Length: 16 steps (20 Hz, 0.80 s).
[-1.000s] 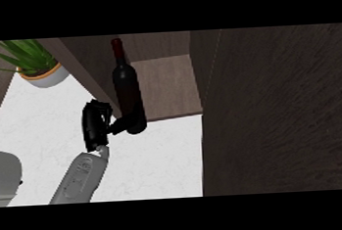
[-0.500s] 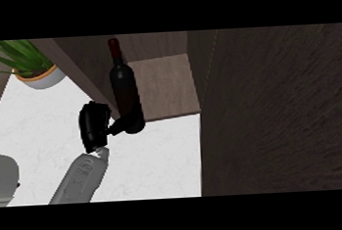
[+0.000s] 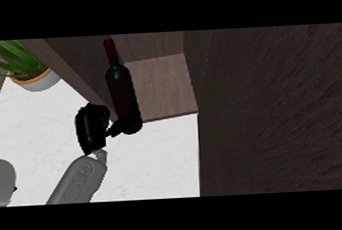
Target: Pick up the wine, place it into the cabinet and close the cabinet
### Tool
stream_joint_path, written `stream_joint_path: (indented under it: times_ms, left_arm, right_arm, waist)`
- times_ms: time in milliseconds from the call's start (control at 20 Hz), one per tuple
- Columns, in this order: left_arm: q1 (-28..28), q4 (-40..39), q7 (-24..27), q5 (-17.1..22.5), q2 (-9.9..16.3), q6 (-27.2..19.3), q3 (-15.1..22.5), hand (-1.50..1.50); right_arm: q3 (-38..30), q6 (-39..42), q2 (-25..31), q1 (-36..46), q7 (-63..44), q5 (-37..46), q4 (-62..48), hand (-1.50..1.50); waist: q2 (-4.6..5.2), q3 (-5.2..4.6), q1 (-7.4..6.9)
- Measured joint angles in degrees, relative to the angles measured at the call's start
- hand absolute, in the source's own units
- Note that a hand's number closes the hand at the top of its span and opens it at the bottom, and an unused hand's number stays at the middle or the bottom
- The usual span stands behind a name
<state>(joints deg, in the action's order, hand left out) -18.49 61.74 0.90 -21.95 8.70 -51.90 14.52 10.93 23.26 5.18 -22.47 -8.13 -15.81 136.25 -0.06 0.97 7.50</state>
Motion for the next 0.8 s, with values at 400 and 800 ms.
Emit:
stream_joint_path:
  times_ms: [400, 800]
  left_arm:
    - [0.6, 0.5, -5.2, -4.0, 0.0, -2.7, 0.8, 1.5]
    - [0.1, -0.2, -11.9, -10.1, 0.0, -4.1, 1.7, -1.5]
  right_arm:
    - [-0.3, 0.6, 0.2, 0.3, 0.3, -0.5, -0.2, -1.5]
    - [-1.0, 1.2, 1.0, 0.5, 0.2, -0.9, -0.3, -1.5]
  waist:
    - [0.1, 0.25, 0.9]
    - [0.07, 0.32, 1.25]
